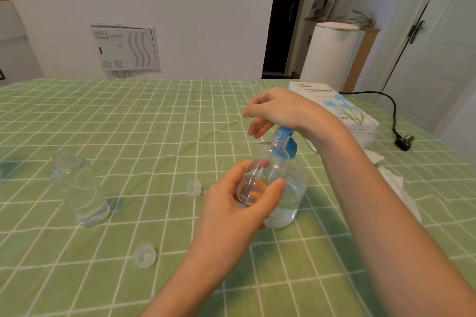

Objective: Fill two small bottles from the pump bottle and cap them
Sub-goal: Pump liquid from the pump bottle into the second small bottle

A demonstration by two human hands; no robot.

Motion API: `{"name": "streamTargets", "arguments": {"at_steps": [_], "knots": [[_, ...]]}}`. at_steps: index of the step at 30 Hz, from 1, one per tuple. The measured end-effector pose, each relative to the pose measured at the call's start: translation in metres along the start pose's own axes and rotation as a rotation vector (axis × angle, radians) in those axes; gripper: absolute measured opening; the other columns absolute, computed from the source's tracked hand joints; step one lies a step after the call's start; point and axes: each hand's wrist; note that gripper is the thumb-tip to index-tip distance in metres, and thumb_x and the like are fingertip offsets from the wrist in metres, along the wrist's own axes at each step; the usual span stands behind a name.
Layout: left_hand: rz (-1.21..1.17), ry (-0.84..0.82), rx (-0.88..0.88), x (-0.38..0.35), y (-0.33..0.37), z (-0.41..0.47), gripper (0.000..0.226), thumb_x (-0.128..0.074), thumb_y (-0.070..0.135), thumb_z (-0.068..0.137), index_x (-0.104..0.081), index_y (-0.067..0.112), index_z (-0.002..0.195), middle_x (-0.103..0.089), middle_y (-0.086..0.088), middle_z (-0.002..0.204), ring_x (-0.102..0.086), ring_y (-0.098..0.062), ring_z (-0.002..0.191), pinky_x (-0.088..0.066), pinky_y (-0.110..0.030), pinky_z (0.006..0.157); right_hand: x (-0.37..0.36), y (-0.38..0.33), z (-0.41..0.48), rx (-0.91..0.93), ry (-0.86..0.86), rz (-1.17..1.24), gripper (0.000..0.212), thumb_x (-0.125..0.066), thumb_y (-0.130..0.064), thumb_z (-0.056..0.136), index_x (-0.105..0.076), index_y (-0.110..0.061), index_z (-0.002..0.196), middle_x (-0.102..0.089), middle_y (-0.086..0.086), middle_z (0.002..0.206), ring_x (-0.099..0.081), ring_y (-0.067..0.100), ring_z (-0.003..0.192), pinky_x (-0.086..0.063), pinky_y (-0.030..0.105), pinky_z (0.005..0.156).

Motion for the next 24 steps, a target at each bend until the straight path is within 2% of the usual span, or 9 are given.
{"name": "streamTargets", "arguments": {"at_steps": [3,5,9,15,19,21,24], "knots": [[-0.018,-0.005,0.006,0.0,0.0,0.0,0.042,-0.066,0.047,0.061,-0.064,0.033,0.1,-0.061,0.01,0.062,-0.056,-0.004,0.055,-0.049,-0.016,0.049,-0.001,0.0,0.0,-0.007,-0.041,-0.018,0.019,-0.055,-0.02,0.091,-0.064,-0.008,0.103,-0.073,0.002,0.075,-0.068,0.035,0.093,-0.049,0.047,0.097],[-0.026,-0.008,0.008,0.0,0.0,-0.001,0.042,-0.066,0.046,0.06,-0.065,0.031,0.1,-0.06,0.009,0.061,-0.055,-0.005,0.054,-0.048,-0.016,0.048,-0.001,0.0,-0.001,-0.014,-0.052,-0.013,0.018,-0.056,-0.019,0.091,-0.064,-0.009,0.103,-0.072,0.002,0.074,-0.065,0.036,0.103,-0.048,0.047,0.098],[-0.031,-0.014,0.028,0.0,-0.001,-0.002,0.03,-0.07,0.037,0.068,-0.065,0.032,0.097,-0.061,0.008,0.061,-0.055,-0.004,0.052,-0.048,-0.016,0.047,-0.006,0.003,-0.002,-0.036,-0.063,-0.006,0.019,-0.055,-0.016,0.091,-0.064,-0.007,0.105,-0.071,0.001,0.073,-0.06,0.04,0.109,-0.046,0.049,0.101],[-0.026,-0.006,0.033,0.0,0.0,-0.003,0.044,-0.066,0.047,0.059,-0.064,0.031,0.1,-0.059,0.007,0.06,-0.054,-0.005,0.052,-0.048,-0.017,0.047,-0.008,0.005,-0.001,-0.039,-0.053,0.001,0.018,-0.054,-0.02,0.093,-0.063,-0.01,0.106,-0.071,0.0,0.073,-0.067,0.032,0.099,-0.046,0.047,0.1],[-0.024,-0.011,0.027,0.0,0.0,-0.001,0.032,-0.07,0.037,0.068,-0.065,0.031,0.099,-0.058,0.007,0.06,-0.054,-0.006,0.053,-0.048,-0.016,0.048,-0.004,0.003,-0.002,-0.022,-0.035,-0.037,0.016,-0.054,-0.022,0.093,-0.063,-0.013,0.103,-0.072,-0.001,0.074,-0.064,0.023,0.085,-0.049,0.043,0.096],[-0.031,-0.011,0.019,-0.001,0.0,0.0,0.027,-0.07,0.033,0.071,-0.065,0.032,0.098,-0.059,0.008,0.06,-0.054,-0.005,0.053,-0.047,-0.015,0.047,0.001,0.0,-0.002,-0.008,-0.014,-0.06,0.017,-0.053,-0.024,0.093,-0.063,-0.015,0.104,-0.073,-0.001,0.077,-0.068,0.021,0.09,-0.049,0.038,0.092],[-0.025,-0.003,0.006,-0.001,0.002,0.0,0.037,-0.067,0.044,0.063,-0.065,0.033,0.098,-0.062,0.009,0.06,-0.056,-0.003,0.053,-0.048,-0.015,0.048,0.004,-0.004,-0.002,0.005,-0.01,-0.092,0.02,-0.053,-0.026,0.093,-0.062,-0.014,0.107,-0.074,0.001,0.081,-0.068,0.021,0.097,-0.051,0.037,0.091]]}}
Point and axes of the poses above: each hand's wrist, its own z-axis towards the middle knuckle, its own x-axis out of the back of the hand, y = z × x
